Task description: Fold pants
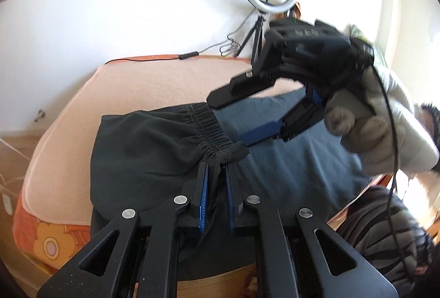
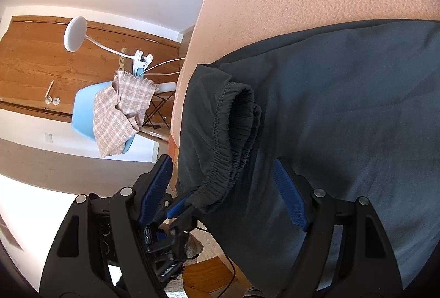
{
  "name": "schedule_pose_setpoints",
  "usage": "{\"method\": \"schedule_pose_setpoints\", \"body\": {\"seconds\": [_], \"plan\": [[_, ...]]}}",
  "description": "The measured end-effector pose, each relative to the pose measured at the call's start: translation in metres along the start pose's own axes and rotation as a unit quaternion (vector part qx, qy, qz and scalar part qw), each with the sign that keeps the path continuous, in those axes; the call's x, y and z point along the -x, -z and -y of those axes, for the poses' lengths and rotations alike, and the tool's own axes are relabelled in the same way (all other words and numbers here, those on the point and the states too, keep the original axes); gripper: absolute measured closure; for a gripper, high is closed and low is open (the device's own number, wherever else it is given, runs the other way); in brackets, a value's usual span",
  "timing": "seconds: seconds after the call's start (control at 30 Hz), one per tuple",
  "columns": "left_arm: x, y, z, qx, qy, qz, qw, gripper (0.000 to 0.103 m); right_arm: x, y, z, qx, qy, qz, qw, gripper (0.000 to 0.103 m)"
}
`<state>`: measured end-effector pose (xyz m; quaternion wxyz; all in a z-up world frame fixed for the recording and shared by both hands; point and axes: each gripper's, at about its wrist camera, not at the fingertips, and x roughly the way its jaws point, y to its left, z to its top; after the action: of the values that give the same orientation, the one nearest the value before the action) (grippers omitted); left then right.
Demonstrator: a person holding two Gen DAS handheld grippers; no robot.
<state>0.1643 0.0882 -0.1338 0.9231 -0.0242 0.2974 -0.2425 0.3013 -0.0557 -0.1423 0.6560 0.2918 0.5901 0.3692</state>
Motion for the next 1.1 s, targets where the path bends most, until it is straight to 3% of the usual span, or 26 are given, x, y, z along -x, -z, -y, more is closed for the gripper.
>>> {"method": "schedule_pose_setpoints", "body": {"seconds": [0.2, 0.3, 0.33, 0.4, 0.47, 0.63, 0.77, 0.9, 1.1], "plan": [[0.019, 0.000, -0.008, 0.058, 0.029, 0.038, 0.9971, 0.094, -0.021, -0.002, -0.005, -0.007, -0.021, -0.016, 1.000, 0.023], [0.021, -0.002, 0.002, 0.057, 0.030, 0.036, 0.9973, 0.094, -0.032, -0.001, -0.004, -0.010, -0.028, -0.016, 0.999, 0.027], [0.020, -0.003, 0.005, 0.051, 0.028, 0.028, 0.9979, 0.094, -0.035, 0.000, -0.005, -0.010, -0.033, -0.016, 0.999, 0.034], [0.019, -0.004, 0.012, 0.044, 0.023, 0.015, 0.9986, 0.090, -0.041, 0.003, -0.007, -0.005, -0.031, -0.024, 0.999, 0.069], [0.021, -0.006, 0.010, 0.045, 0.015, 0.005, 0.9989, 0.084, -0.041, 0.006, -0.013, 0.012, -0.011, -0.023, 1.000, 0.087], [0.054, -0.013, 0.003, 0.050, -0.003, 0.034, 0.9982, 0.065, -0.011, 0.009, -0.027, 0.058, 0.039, 0.005, 0.998, 0.088], [0.067, -0.012, -0.012, 0.055, -0.026, 0.035, 0.9975, 0.065, 0.033, 0.006, -0.029, 0.084, 0.070, 0.026, 0.994, 0.088], [0.052, -0.011, -0.015, 0.057, -0.027, 0.013, 0.9979, 0.065, 0.076, 0.006, -0.018, 0.074, 0.090, 0.052, 0.992, 0.088], [0.030, -0.008, 0.003, 0.065, 0.013, -0.002, 0.9978, 0.065, 0.132, 0.026, 0.014, 0.054, 0.114, 0.080, 0.989, 0.088]]}}
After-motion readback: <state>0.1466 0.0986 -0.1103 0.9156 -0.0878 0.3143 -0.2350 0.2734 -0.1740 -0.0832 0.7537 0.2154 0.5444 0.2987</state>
